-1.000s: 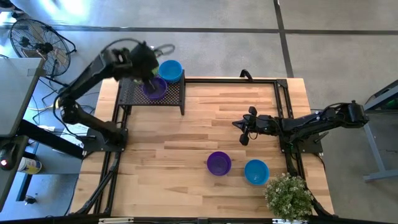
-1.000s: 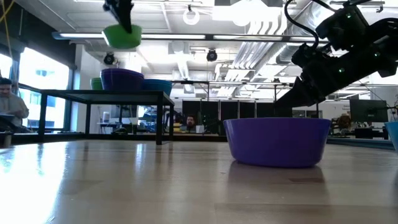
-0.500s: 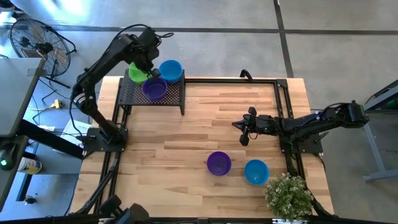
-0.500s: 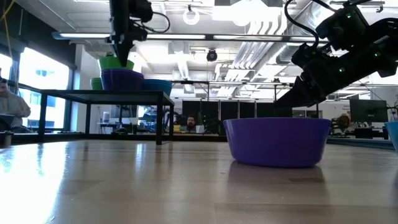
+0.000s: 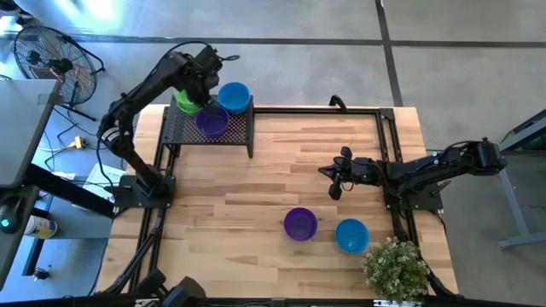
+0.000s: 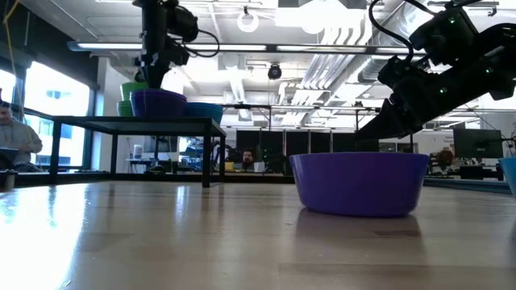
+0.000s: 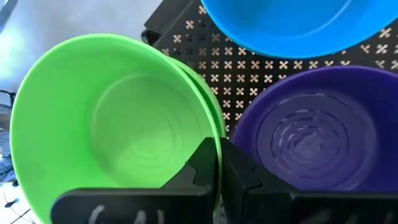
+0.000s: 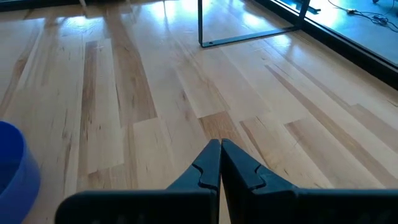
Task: Pick & Place Mini bowls
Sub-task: Stack the green bowl on top of the green bowl on the shelf
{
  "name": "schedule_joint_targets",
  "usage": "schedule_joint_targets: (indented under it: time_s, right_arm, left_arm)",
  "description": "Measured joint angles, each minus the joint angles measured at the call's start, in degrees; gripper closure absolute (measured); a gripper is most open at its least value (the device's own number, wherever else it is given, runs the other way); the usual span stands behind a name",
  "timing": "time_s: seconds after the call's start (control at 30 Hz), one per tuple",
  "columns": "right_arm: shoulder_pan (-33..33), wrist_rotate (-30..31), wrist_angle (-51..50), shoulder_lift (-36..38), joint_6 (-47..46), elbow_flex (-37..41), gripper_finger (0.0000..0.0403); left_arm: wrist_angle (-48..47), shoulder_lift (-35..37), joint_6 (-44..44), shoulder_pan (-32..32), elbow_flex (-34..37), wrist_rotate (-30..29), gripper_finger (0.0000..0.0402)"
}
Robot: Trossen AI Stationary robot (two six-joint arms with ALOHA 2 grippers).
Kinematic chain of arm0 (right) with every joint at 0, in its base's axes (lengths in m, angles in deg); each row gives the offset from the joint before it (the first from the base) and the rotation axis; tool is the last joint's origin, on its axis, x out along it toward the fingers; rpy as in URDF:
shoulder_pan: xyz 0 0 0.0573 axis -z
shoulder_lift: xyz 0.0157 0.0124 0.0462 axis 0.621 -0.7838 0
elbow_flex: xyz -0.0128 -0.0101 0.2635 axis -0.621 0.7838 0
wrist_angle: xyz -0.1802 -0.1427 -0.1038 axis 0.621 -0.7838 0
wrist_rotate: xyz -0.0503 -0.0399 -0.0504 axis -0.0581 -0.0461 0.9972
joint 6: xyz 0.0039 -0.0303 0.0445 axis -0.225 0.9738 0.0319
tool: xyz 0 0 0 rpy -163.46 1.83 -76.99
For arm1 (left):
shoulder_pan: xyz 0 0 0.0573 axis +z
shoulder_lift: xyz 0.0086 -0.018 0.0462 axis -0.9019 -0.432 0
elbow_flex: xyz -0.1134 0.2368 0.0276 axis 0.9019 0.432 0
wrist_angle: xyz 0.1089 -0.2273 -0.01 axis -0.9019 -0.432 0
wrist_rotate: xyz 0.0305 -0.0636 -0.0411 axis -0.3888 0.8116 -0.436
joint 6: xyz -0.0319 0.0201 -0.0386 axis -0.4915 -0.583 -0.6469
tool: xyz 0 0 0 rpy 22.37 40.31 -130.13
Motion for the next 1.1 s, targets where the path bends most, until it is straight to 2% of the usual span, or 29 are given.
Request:
schedule_joint_targets:
  time_s: [0.13, 0.37, 0.8, 1.1]
  right_arm:
    - [0.0, 0.0, 0.0, 0.0, 0.0, 0.0, 0.0402]
    - [0.0, -0.2, 0.0, 0.0, 0.5, 0.0, 0.0403]
    - [0.0, 0.0, 0.0, 0.0, 1.1, 0.0, 0.0402]
    - [0.0, 0.0, 0.0, 0.0, 1.0, 0.0, 0.0402]
  left_arm:
    - [2.5, 0.0, 0.0, 0.0, 2.8, 0.0, 0.0401]
    - [2.6, 0.0, 0.8, 0.0, 3.5, 0.3, 0.0399]
    - [1.3, 0.1, 1.4, -0.1, 3.5, -2.1, 0.031]
    - [1.1, 3.2, 4.1, -0.1, 3.5, -2.8, 0.0298]
